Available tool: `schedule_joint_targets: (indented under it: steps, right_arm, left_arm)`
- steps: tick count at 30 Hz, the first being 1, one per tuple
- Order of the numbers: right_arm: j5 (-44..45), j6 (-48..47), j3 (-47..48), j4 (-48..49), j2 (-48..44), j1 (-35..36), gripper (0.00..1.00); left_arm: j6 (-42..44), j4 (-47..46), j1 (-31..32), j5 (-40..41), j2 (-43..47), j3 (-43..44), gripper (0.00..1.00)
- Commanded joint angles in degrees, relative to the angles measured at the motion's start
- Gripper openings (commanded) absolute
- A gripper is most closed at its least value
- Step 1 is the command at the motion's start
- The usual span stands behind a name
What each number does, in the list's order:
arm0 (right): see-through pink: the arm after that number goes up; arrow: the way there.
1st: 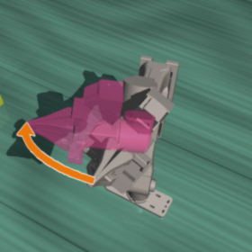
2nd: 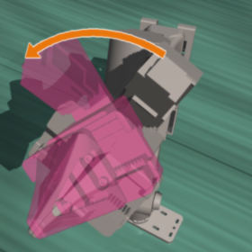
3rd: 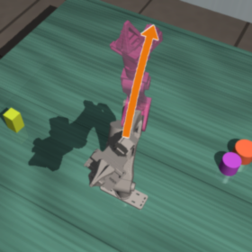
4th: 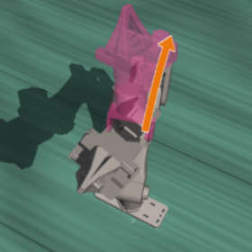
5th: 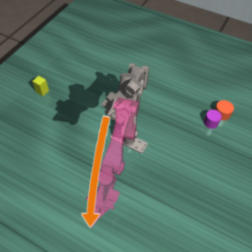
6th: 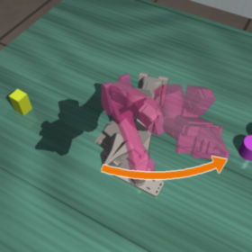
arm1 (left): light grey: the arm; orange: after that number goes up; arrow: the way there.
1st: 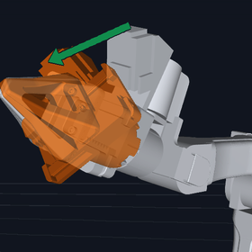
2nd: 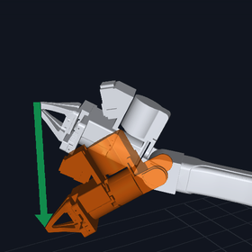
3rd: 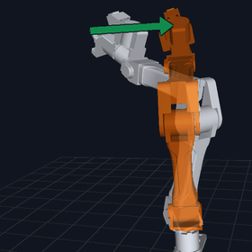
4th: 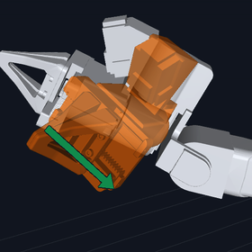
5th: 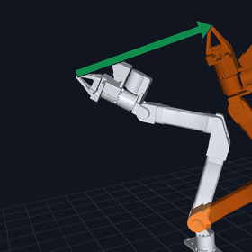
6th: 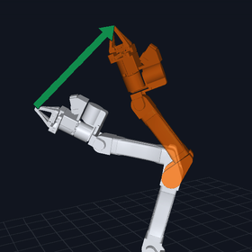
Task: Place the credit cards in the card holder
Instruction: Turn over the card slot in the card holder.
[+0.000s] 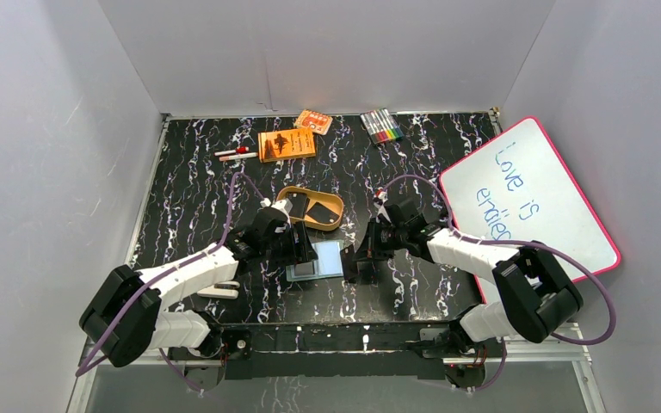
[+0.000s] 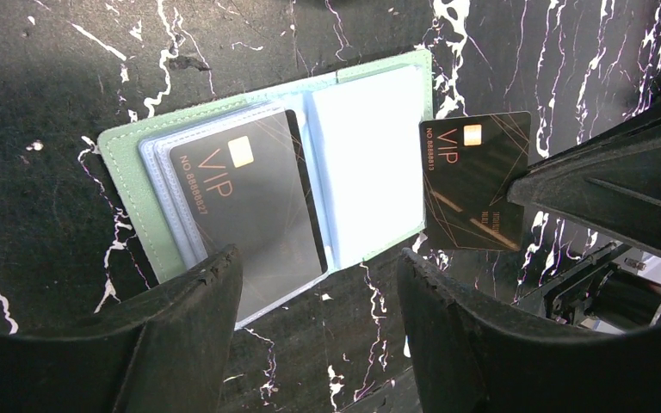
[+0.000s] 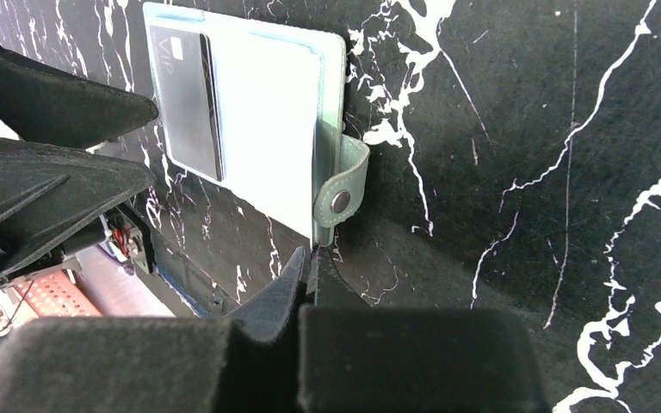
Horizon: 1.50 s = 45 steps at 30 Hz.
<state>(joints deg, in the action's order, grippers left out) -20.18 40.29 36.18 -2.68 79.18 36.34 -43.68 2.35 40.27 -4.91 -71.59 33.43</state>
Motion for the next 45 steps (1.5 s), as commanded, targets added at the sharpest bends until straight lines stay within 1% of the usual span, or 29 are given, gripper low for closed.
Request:
schedule_joint_targets:
  steps: [1, 7, 9, 16, 21, 23, 25, 28, 38, 42, 45]
  right_arm:
    - [-1.1, 0.0, -0.4, 1.5, -0.6, -0.3, 0.0]
    - [-2.6, 0.1, -0.8, 2.2, 0.3, -0.3, 0.0]
    - [-3.7, 0.1, -0.8, 4.3, 0.7, -0.2, 0.0]
    - [-6.5, 0.3, -0.6, 6.3, 2.8, -0.3, 0.0]
    - [-8.0, 1.2, -1.2, 9.5, 1.8, -0.3, 0.0]
    - [-9.7, 1.6, -1.5, 11.6, 1.5, -0.2, 0.0]
    - [-11.5, 1.8, -1.3, 13.3, 1.9, -0.2, 0.0]
    - [-12.7, 1.8, -0.5, 14.1, 2.9, 0.1, 0.0]
    - [-13.9, 1.9, 1.3, 16.0, 5.0, 1.7, 0.0]
    - [-14.3, 2.0, 2.4, 16.9, 6.2, 3.2, 0.0]
    - [-14.4, 2.0, 3.7, 17.2, 7.0, 4.0, 0.0]
  left_arm:
    - [0.4, 0.7, 0.2, 0.9, 0.2, -0.2, 0.63]
    - [0.4, 0.6, 0.2, 0.8, 0.1, -0.4, 0.63]
    - [0.3, 0.6, 0.2, 0.7, 0.1, -0.5, 0.63]
    - [0.0, -0.3, 0.2, -0.1, -0.5, -0.6, 0.62]
    - [-0.1, -0.2, 0.2, -0.3, -0.3, -0.6, 0.62]
    - [-0.2, -0.4, 0.2, -0.4, 0.2, -0.6, 0.63]
    - [-0.3, -0.8, 0.2, -1.1, 0.9, -0.3, 0.67]
    - [-0.4, -2.1, 0.2, -2.7, 1.8, -0.1, 0.7]
    - [-0.9, -6.7, 0.2, -7.2, 1.8, 0.4, 0.71]
    - [-0.7, -5.9, 0.2, -7.1, 1.1, 1.4, 0.7]
    - [-0.5, -3.8, 0.2, -4.9, 1.9, 2.0, 0.69]
